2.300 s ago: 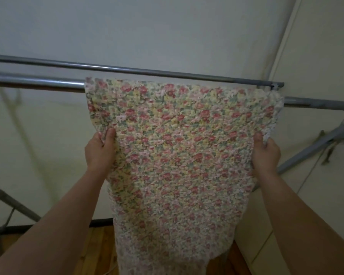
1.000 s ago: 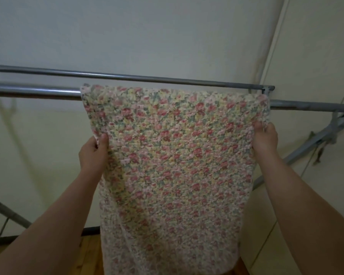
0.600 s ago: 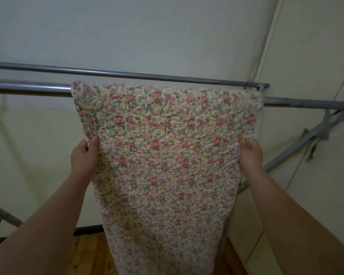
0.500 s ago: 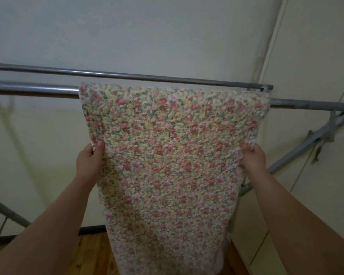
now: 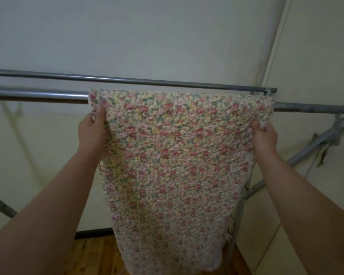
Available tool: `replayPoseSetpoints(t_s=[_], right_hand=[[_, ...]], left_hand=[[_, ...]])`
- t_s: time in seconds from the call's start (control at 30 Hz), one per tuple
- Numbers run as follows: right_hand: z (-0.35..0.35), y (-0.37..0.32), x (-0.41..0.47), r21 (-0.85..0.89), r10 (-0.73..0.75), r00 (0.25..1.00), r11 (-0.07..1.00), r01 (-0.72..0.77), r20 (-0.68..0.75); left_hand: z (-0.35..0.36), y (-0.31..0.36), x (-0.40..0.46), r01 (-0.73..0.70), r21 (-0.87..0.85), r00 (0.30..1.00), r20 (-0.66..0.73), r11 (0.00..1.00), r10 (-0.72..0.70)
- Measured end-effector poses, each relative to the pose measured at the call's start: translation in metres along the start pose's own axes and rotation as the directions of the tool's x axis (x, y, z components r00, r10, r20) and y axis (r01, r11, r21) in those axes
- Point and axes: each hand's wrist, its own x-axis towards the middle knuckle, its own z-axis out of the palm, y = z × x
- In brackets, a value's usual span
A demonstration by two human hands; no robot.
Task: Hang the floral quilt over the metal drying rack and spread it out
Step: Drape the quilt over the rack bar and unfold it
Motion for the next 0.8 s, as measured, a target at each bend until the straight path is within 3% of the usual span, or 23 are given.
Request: replayPoseSetpoints(t_s=[0.2,0.47,0.53,0.67,0.8], right_hand=[[-0.004,-0.004,0.004,-0.053,-0.036,0.999,0.998,0.036,0.008],[-0.008,-0.002,-0.005,-0.134,-0.039,0.998,0.99,0.044,0.042],[-0.012,-0.005,-0.004,-0.101,0.021,0.997,0.995,-0.013,0.073],[-0.022,-0.014,0.001,0.143,0.165,0.967,0.971,-0.194,0.191],[-0.024,-0.012,0.001,0.122,0.135,0.956,0.978,-0.172,0.26]], left_hand=[[0.006,-0.012,-0.013,-0.022,0.077,0.998,-0.056,0.997,0.027],[0.003,-0.021,-0.015,-0.028,0.209,0.999,-0.01,0.978,0.031],[0.001,-0.018,-0.012,-0.005,0.183,1.0,0.01,0.983,0.003],[-0.002,-0.006,-0.004,-0.046,0.148,0.999,-0.017,0.988,0.049],[0.0,0.006,0.002,-0.124,0.212,0.984,-0.101,0.969,0.148]])
